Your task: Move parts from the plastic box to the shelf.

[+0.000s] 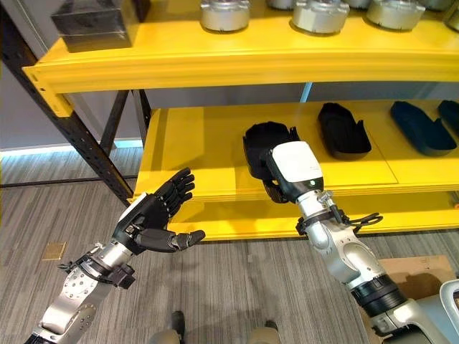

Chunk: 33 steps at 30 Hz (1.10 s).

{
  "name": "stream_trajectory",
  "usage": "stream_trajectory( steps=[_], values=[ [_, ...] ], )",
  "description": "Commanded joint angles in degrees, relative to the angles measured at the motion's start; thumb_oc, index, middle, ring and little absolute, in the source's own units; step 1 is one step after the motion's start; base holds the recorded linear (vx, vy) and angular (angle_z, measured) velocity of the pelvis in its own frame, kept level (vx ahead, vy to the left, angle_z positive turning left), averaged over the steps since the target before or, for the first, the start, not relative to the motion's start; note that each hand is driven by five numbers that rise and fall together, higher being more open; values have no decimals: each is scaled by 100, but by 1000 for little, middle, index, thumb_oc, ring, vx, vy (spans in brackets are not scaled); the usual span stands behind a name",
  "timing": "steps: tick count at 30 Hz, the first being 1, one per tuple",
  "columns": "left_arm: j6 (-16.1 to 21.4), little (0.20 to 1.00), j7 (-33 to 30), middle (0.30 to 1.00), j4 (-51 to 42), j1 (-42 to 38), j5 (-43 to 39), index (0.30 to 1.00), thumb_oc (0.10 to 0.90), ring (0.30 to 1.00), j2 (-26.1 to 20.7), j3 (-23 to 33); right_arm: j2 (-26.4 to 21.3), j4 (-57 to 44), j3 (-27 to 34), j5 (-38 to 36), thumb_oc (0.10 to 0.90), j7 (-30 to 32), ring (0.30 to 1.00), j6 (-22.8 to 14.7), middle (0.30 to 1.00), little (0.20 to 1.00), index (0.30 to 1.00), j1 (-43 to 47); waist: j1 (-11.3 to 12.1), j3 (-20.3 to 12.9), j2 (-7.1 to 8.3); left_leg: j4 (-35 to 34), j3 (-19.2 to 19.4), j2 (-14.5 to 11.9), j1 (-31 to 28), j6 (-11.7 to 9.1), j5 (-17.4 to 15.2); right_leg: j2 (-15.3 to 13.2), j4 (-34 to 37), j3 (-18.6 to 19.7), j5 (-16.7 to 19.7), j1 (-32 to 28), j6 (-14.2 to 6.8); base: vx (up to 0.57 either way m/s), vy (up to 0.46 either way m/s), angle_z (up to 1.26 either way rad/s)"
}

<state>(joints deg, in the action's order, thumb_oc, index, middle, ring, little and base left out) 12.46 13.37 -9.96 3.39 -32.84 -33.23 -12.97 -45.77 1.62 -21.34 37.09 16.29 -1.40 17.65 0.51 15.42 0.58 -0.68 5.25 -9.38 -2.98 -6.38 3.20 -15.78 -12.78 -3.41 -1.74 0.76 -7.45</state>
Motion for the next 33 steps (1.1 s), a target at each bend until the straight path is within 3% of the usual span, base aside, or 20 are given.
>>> stream_trajectory(
  steps=[1, 2, 5, 8, 11, 16, 25, 33],
  values=[
    [511, 1000, -751, 1000, -470, -250, -185, 1000, 900, 1000, -28, 373, 60, -130, 436, 105, 400, 981, 300, -171, 300, 300, 300, 1065, 27, -280, 161, 318, -279, 26, -97, 467, -932, -121, 1102, 295, 1442, 788, -286, 166, -543, -28],
    [554, 1000, -679, 1000, -415, -318, 119, 1000, 900, 1000, 19, 420, 141, -219, 377, 170, 400, 927, 300, -117, 300, 300, 300, 1123, -11, -307, 184, 246, -336, 12, -104, 495, -989, 33, 1257, 528, 1285, 758, -373, 113, -427, -12],
    [688, 1000, -644, 1000, -307, -470, 163, 1000, 900, 1000, 37, 409, -6, -403, 379, 90, 400, 882, 300, -133, 300, 300, 300, 1055, -18, -363, 230, 267, -417, -27, 80, 392, -863, 165, 1422, 449, 1120, 665, -363, 1, -268, 69],
    [681, 1000, -545, 1000, -292, -733, 219, 1000, 900, 1000, 234, 318, 64, -357, 300, 350, 400, 876, 300, -247, 300, 300, 300, 1180, -62, -177, 93, 283, -333, -298, 330, 182, -603, 262, 1043, 281, 656, 692, -221, -35, -116, 49],
    [661, 1000, -515, 1000, -414, -578, 52, 1000, 900, 1000, 290, 335, -4, -353, 166, 314, 400, 779, 300, -254, 300, 300, 300, 1381, -96, -151, 6, 218, -248, -416, 252, 84, -469, 318, 892, 212, 453, 604, -121, 103, -31, 8],
    [625, 1000, -401, 1000, -544, -313, 4, 1000, 900, 1000, 292, 305, 12, -220, -62, 321, 400, 558, 300, -367, 300, 300, 300, 1679, -65, -181, -48, 253, -216, -485, 174, 47, -442, 348, 846, 234, 349, 464, -55, 169, 8, 5],
    [419, 1000, -317, 1000, -540, -287, -99, 1000, 900, 1000, 197, 236, 44, -39, -222, 328, 400, 464, 300, -120, 300, 300, 300, 1893, -53, -196, -56, 308, -185, -519, 164, 44, -474, 350, 713, 332, 263, 473, -84, 97, -15, 7],
    [286, 1000, -234, 1000, -579, -414, -128, 1000, 900, 1000, 82, 157, 57, 467, -180, 291, 400, 399, 300, 3, 300, 300, 300, 2211, 22, 71, -107, 590, -419, -620, 487, -3, -489, 447, 126, 436, -57, 809, -29, 24, -110, 2]
  ],
)
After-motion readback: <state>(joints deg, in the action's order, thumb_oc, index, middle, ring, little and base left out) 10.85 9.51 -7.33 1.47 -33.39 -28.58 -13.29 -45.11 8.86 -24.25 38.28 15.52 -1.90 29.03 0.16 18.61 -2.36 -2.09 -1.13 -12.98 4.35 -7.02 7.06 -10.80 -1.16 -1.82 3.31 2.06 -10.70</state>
